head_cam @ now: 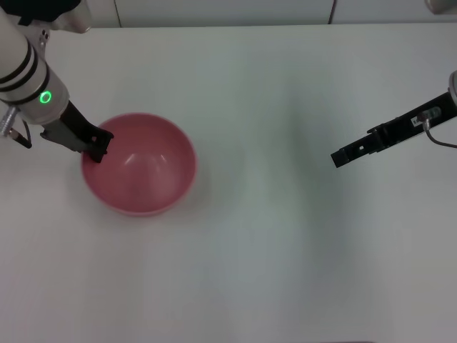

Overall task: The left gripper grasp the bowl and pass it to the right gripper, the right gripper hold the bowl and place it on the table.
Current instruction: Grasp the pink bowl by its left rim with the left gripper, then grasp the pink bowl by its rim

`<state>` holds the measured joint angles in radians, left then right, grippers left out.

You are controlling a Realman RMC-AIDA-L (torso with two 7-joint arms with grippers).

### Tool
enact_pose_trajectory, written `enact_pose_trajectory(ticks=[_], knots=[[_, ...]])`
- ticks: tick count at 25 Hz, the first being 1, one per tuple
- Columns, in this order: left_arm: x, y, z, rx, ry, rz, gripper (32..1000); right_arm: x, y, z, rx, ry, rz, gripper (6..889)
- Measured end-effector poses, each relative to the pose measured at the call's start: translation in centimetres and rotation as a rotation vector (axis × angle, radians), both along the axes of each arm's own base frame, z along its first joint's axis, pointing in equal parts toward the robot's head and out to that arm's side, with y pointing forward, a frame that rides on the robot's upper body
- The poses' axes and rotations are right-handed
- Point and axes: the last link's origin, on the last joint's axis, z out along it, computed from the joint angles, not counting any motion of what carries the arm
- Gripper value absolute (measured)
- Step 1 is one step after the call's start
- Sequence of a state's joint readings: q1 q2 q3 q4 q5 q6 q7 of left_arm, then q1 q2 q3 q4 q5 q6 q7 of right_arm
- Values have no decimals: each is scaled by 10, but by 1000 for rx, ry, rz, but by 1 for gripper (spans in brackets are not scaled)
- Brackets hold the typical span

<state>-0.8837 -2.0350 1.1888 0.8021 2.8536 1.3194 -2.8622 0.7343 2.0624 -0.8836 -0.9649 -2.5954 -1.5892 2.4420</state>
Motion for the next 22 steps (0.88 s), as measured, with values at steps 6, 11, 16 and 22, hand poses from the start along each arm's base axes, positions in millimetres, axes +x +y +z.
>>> enact_pose_trajectory(ticks=[6,11,16,22], knots=[[12,-5,-2,-41,-68,-15,46,1,0,0,0,0,-1,866],[17,-9,-2,-63,-81,-16,50,1,0,0,-1,0,-2,864],[28,-14,-8,-107,-163,-33,54,-1,0,0,-4,1,0,862],[36,-18,-7,-129,-205,-51,58,-3,-1,0,-17,5,3,860]])
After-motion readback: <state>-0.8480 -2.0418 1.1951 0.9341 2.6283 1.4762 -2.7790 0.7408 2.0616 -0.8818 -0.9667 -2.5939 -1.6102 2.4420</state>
